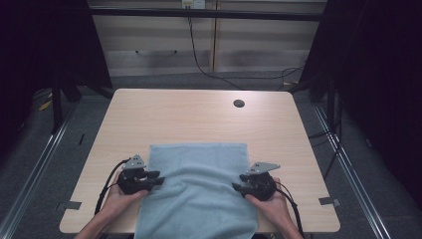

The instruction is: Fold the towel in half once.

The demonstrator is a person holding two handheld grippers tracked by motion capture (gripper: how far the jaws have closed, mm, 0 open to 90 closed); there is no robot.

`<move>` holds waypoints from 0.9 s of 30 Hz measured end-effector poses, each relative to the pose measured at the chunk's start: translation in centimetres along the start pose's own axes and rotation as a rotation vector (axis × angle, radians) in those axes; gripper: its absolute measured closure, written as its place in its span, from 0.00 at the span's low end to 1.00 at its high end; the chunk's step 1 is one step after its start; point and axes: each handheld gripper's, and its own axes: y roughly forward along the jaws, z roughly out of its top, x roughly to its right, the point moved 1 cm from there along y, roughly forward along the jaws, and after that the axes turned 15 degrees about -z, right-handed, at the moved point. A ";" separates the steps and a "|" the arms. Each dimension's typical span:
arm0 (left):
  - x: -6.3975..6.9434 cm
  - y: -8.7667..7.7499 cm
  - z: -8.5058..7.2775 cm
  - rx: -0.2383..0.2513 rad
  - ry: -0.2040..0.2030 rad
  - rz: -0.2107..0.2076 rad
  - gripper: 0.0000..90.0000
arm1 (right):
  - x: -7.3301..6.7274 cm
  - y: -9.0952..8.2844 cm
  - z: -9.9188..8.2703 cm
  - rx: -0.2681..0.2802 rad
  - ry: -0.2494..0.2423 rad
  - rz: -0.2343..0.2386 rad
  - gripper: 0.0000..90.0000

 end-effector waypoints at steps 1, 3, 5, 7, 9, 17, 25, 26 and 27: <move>0.5 -0.2 -0.3 -0.008 0.008 -0.007 0.71 | -0.3 -0.5 -0.3 -0.006 0.005 0.006 0.62; 1.5 -0.6 -0.9 -0.029 0.021 -0.019 0.71 | -1.1 -1.5 -1.1 -0.014 0.005 0.034 0.62; 2.1 -1.0 -1.5 -0.032 0.023 -0.041 0.71 | -1.9 -2.5 -1.8 -0.021 -0.003 0.052 0.62; 2.2 -1.2 -1.6 -0.031 0.020 -0.046 0.71 | -2.2 -3.2 -2.0 -0.044 -0.004 0.068 0.62; 2.0 -1.1 -1.5 -0.026 0.018 -0.042 0.71 | -1.8 -3.2 -1.6 -0.015 -0.005 0.054 0.61; 0.5 -1.0 -1.3 0.027 -0.007 -0.036 0.72 | 5.1 1.0 2.3 0.054 0.117 -0.063 0.58; 0.3 -1.0 -1.2 0.027 -0.014 -0.044 0.72 | 7.2 5.3 3.8 0.019 0.146 -0.095 0.57; 0.3 -1.0 -1.1 0.024 -0.014 -0.042 0.72 | 7.2 5.5 3.9 0.018 0.146 -0.106 0.57; 0.4 -0.9 -1.1 0.024 -0.017 -0.039 0.72 | 7.2 5.6 3.9 0.015 0.148 -0.104 0.57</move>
